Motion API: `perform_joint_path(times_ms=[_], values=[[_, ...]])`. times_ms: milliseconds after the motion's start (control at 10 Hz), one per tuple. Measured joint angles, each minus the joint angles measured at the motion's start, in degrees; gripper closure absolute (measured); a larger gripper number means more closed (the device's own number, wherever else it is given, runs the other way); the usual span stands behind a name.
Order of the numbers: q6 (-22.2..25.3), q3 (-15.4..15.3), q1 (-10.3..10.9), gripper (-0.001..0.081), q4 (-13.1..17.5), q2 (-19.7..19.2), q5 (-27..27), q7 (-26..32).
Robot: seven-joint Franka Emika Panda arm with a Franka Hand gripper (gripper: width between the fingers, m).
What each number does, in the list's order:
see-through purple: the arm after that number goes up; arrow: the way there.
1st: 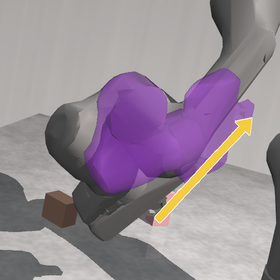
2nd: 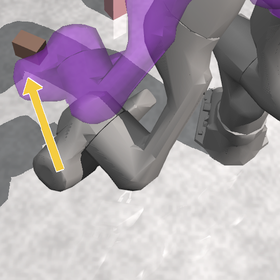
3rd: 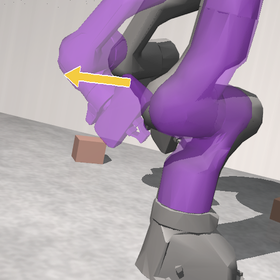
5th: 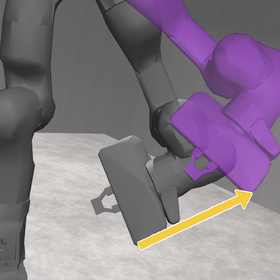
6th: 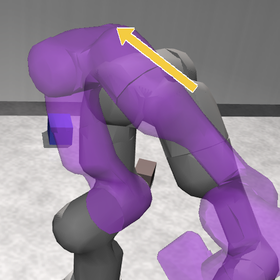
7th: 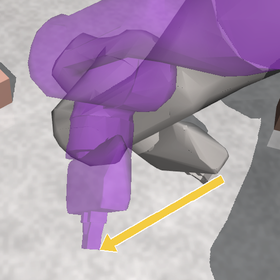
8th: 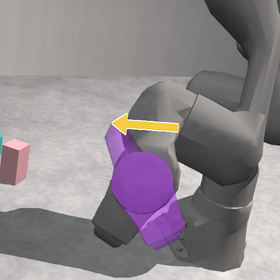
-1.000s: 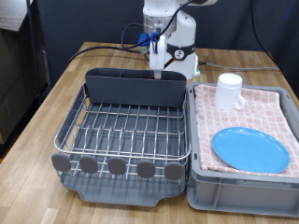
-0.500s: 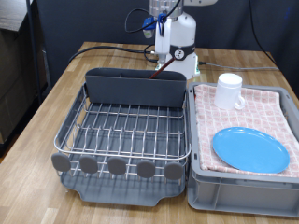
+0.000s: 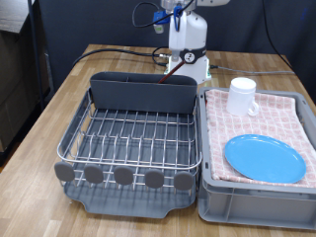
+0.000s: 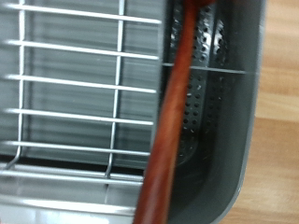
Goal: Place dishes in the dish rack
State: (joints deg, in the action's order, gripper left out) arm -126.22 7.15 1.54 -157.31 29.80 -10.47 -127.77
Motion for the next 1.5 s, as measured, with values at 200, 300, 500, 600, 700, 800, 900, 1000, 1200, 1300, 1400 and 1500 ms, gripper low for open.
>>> perform_joint_path(times_ms=[200, 300, 500, 600, 700, 800, 900, 1000, 1200, 1300, 1400, 1500], values=[[0.39, -1.89, 2.45, 0.0003, 3.77, -3.13, -0.96, 4.71], [-0.2, -2.28, 3.88, 0.0003, 5.44, -4.72, -0.8, 7.1], [-2.66, -2.6, 6.9, 0.0003, 8.32, -7.64, -0.19, 11.59], [-4.35, -2.96, 8.12, 0.0003, 9.59, -9.01, -0.17, 12.93], [-3.97, -3.53, 9.1, 0.0003, 11.31, -10.48, -0.17, 14.13], [-2.29, -3.7, 9.72, 0.0003, 13.79, -12.86, -0.17, 15.56], [-2.65, -3.64, 9.57, 0.0003, 13.67, -12.8, -0.17, 15.11], [-3.83, -3.68, 9.63, 0.0003, 13.67, -12.9, -0.6, 15.33], [-6.14, -4.59, 10.14, 0.0003, 14.86, -14.31, -0.7, 15.97], [-6.65, -5.26, 10.36, 0.0003, 16.14, -15.57, -0.7, 15.99], [-6.72, -5.82, 10.78, 0.0003, 17.67, -16.95, -0.52, 15.99], [-6.69, -6.32, 11.23, 0.0003, 19.32, -18.34, -0.27, 15.99]])
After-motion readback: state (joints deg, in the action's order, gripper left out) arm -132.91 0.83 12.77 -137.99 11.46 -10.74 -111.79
